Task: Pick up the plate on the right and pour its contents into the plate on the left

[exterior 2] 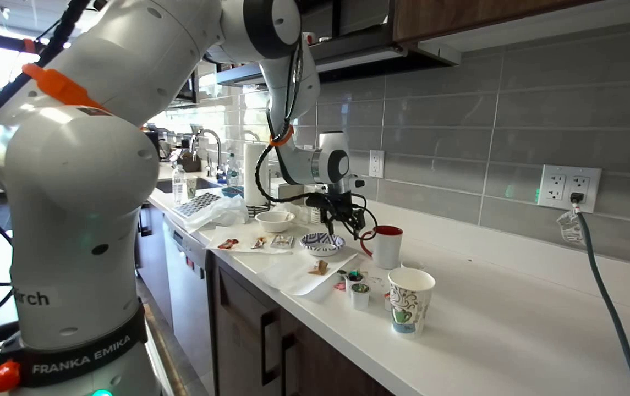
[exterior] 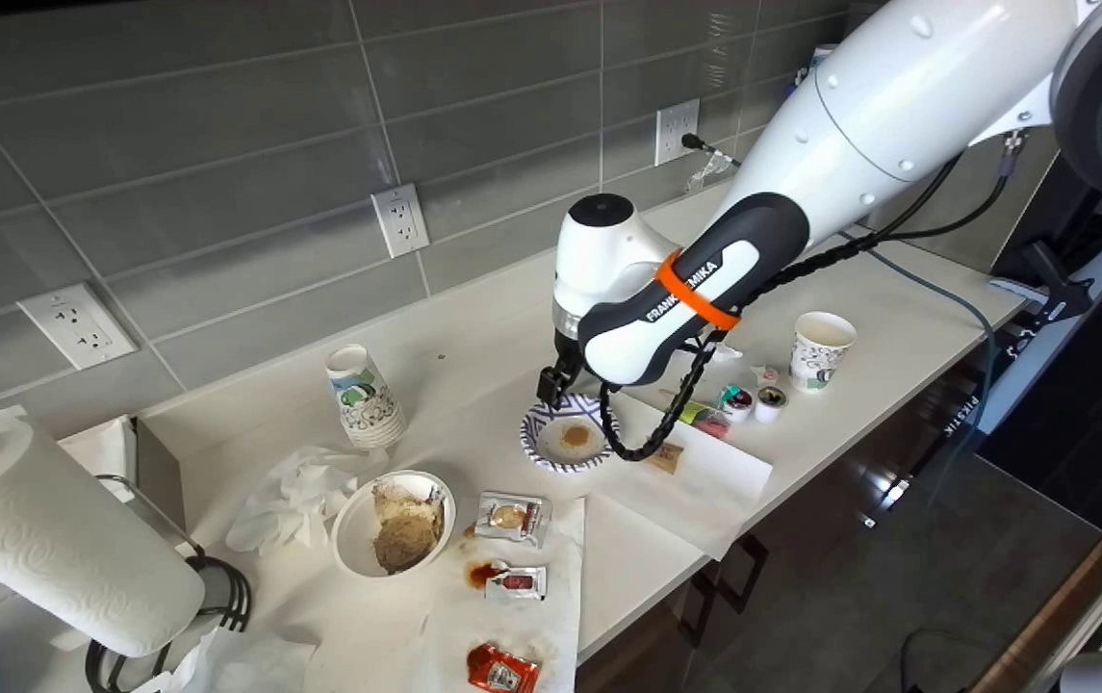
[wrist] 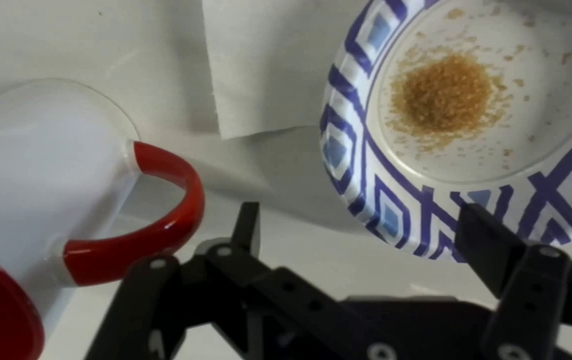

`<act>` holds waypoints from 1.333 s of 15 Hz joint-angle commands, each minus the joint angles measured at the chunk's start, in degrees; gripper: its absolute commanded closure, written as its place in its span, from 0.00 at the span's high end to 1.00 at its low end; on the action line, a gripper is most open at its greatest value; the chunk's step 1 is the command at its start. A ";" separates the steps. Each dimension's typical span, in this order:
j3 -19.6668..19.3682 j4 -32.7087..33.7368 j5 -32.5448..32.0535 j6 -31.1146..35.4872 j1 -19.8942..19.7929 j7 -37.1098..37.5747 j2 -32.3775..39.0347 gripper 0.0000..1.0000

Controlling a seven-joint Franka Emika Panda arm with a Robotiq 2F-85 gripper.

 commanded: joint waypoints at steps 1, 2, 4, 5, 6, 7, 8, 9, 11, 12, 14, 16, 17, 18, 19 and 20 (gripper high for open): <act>0.35 1.87 -0.31 -1.89 -0.39 -2.54 1.61 1.00; 0.53 1.94 -0.23 -2.10 -0.55 -3.16 1.71 1.00; 0.63 2.30 -0.29 -2.48 -0.60 -4.18 2.06 1.00; 0.71 2.54 -0.29 -2.62 -0.61 -4.68 2.29 1.00; 0.72 2.82 -0.33 -2.76 -0.55 -4.96 2.52 0.95; 0.79 3.12 -0.33 -2.91 -0.53 -5.35 2.74 0.88; 0.80 3.36 -0.36 -3.09 -0.49 -5.56 2.90 0.80; 0.84 3.57 -0.39 -3.25 -0.48 -5.85 3.03 0.74; 0.86 3.93 -0.44 -3.57 -0.43 -6.25 3.26 0.58; 0.82 4.17 -0.50 -3.84 -0.37 -6.29 3.38 0.57; 0.83 4.67 -0.55 -4.25 -0.31 -6.44 3.64 0.52; 0.80 5.12 -0.61 -4.68 -0.23 -6.54 3.88 0.58; 0.77 5.19 -0.63 -4.71 -0.20 -6.55 3.92 0.56; 0.76 5.31 -0.64 -4.76 -0.17 -6.54 3.98 0.56; 0.74 5.40 -0.67 -4.79 -0.11 -6.52 4.01 0.54; 0.73 5.48 -0.68 -4.79 -0.08 -6.51 4.03 0.53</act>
